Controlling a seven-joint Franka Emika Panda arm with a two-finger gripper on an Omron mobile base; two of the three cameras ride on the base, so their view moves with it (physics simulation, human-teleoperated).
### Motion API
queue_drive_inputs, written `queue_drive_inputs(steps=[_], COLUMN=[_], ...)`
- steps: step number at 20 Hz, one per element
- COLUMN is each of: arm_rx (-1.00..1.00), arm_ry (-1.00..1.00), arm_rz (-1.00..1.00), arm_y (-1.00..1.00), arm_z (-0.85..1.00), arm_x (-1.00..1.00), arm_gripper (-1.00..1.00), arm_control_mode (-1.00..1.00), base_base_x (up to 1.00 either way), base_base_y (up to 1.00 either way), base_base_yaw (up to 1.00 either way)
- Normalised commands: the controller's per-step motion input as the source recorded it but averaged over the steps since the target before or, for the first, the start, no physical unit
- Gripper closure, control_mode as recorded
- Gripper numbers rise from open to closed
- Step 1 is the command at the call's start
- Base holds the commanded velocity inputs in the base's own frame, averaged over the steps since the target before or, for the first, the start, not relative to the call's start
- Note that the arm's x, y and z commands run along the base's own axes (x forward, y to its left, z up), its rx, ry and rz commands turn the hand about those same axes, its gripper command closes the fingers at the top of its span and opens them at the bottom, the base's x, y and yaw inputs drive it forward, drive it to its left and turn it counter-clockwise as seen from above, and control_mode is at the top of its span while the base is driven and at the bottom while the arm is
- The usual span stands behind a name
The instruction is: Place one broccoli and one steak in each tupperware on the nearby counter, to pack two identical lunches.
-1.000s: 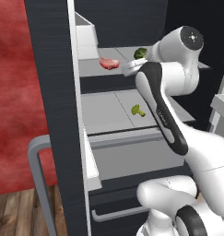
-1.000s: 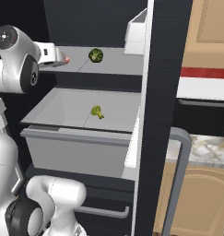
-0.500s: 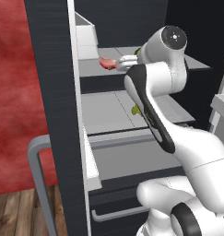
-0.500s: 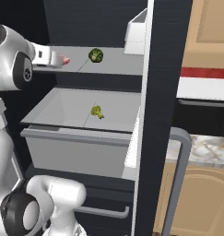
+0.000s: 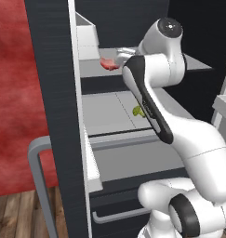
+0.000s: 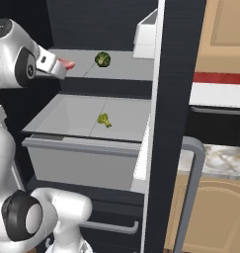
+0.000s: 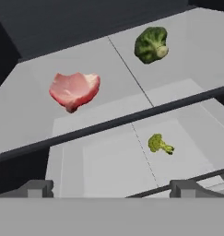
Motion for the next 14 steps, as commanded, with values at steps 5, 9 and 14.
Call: queue_drive_inputs(steps=[5, 9, 14], arm_rx=[0.18, 0.08, 0.0], arm_ry=[0.04, 0.0, 0.0], arm_rz=[-0.06, -0.05, -0.06], arm_y=[0.03, 0.16, 0.26], arm_z=[-0.21, -0.35, -0.07], arm_x=[0.34, 0.46, 0.49], arm_gripper=[-1.0, -1.0, -1.0], arm_control_mode=[-1.0, -1.0, -1.0], base_base_x=[0.0, 0.0, 0.0], base_base_y=[0.0, 0.0, 0.0], base_base_yaw=[0.0, 0.0, 0.0])
